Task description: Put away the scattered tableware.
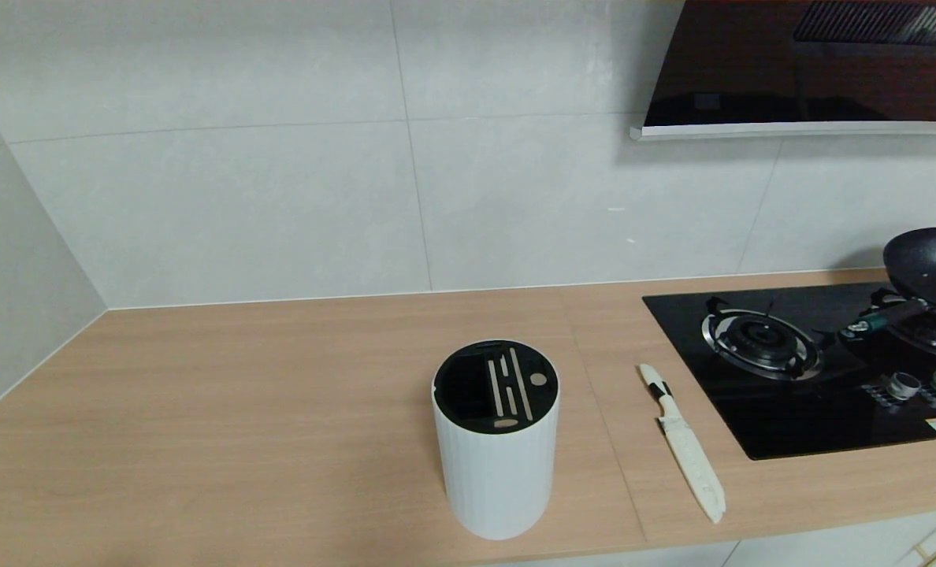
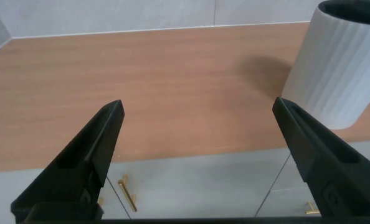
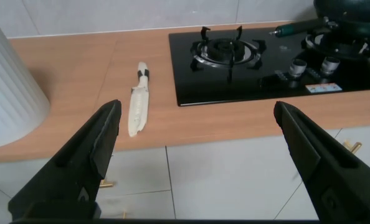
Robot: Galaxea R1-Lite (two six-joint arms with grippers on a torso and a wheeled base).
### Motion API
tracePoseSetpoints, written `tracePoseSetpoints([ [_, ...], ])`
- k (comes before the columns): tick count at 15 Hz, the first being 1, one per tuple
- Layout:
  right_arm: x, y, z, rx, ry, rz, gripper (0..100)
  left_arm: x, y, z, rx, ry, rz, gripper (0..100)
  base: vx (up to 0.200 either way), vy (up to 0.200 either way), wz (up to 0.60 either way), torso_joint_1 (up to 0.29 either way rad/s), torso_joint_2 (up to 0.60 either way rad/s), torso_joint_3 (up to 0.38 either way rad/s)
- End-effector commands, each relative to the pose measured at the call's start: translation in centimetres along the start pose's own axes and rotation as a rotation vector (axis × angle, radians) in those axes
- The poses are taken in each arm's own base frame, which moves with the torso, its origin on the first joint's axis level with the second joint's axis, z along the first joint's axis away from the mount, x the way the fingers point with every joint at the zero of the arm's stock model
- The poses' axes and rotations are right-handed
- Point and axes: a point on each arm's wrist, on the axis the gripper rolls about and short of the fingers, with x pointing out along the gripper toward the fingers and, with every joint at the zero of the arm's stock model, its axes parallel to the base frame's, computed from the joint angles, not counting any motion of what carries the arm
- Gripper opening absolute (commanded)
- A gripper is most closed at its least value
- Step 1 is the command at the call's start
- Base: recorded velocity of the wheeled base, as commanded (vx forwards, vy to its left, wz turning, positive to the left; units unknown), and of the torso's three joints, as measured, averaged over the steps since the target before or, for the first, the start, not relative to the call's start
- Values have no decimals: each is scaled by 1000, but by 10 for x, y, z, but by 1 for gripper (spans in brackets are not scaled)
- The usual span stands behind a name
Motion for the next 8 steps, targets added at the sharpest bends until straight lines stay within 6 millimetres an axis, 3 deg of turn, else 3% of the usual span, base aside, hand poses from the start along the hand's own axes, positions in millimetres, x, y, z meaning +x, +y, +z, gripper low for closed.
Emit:
tracePoseSetpoints([
  [1,0,0,0,0,1,1,100,0,0,0,0,0,1,100,0,0,0,0,0,0],
  [8,0,0,0,0,4,-1,100,0,0,0,0,0,0,100,0,0,0,0,0,0],
])
